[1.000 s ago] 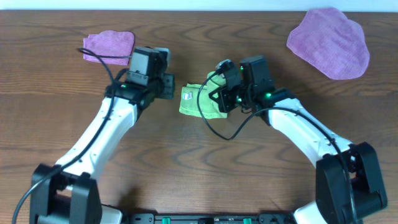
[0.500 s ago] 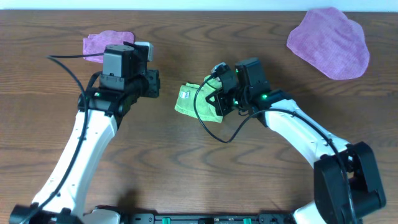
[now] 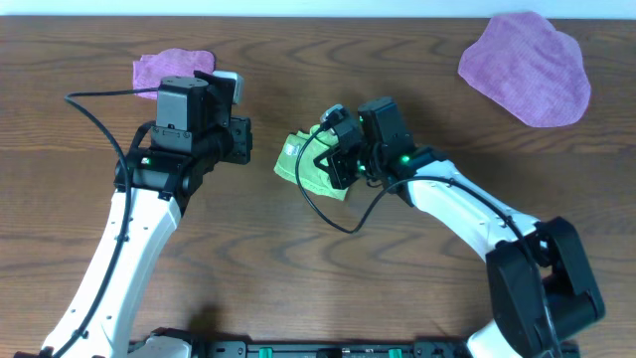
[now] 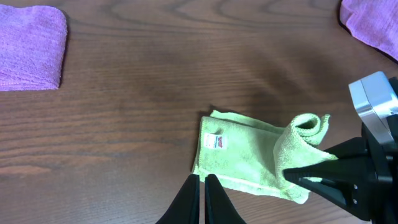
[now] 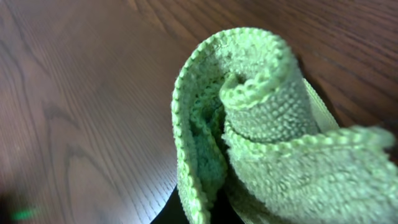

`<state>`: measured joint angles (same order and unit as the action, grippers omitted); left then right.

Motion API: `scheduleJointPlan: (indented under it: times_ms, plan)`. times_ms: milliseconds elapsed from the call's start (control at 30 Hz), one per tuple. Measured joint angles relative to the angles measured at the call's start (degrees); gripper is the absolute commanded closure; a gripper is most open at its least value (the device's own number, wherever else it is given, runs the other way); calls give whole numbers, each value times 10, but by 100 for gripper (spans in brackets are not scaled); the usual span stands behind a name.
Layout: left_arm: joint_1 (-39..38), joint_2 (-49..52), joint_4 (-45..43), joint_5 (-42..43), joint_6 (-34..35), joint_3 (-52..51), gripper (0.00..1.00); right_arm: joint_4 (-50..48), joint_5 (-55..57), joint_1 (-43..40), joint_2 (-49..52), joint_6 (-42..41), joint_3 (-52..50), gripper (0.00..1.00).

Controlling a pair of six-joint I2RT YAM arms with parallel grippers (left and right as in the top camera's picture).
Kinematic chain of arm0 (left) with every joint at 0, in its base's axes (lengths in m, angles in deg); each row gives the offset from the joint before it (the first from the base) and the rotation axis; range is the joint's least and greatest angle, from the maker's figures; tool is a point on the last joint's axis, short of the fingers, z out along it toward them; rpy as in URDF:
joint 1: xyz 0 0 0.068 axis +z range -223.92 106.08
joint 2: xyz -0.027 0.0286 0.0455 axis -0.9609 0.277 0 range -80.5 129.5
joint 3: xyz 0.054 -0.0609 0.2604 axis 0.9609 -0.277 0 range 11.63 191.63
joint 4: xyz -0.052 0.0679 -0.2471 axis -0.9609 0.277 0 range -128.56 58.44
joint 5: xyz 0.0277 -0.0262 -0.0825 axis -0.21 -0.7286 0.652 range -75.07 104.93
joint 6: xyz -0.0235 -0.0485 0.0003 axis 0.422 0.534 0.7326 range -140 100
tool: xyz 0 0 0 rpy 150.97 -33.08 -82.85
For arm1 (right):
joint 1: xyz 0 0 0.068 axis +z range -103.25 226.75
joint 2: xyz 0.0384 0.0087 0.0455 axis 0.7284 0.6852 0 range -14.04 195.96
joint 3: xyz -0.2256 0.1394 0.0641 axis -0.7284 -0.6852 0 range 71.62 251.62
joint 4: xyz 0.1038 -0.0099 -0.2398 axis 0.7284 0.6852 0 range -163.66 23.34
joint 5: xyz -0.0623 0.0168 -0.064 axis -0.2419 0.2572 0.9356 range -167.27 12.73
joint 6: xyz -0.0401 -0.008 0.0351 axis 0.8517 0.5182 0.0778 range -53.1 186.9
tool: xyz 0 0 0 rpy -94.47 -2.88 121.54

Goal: Fold the cloth
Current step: 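Release the left gripper and lift it away, right gripper holding the bundle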

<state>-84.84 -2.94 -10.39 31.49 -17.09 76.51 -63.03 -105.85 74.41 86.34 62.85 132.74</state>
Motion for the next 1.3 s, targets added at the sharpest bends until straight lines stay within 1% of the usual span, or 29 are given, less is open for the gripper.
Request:
scheduleJointPlan:
  times_ms: [233,400,433,467,500,533,800,1000,1133,1300]
  plan:
    - [0,0,3,3,0,0,94,-32,-3,28,35,-3,0,98]
    - [0,0,13,8,0,0,94,-47,-3,32,61,-11,0,99]
    - [0,0,15,9,0,0,94,-49,-1,32,61,-14,0,91]
    - [0,0,16,11,0,0,94,-54,1,32,61,-17,0,50]
    - [0,0,16,11,0,0,94,-61,5,32,61,-24,0,14]
    - [0,0,16,11,0,0,94,-66,10,32,61,-27,0,1]
    - [0,0,17,26,0,0,94,-79,28,32,61,-59,0,1]
    - [0,0,25,28,0,0,94,-61,30,31,61,-77,0,1]
    - [0,0,35,28,-2,0,94,-19,37,20,61,-84,16,1]
    - [0,0,28,28,-2,-5,94,94,47,-8,61,-78,104,1]
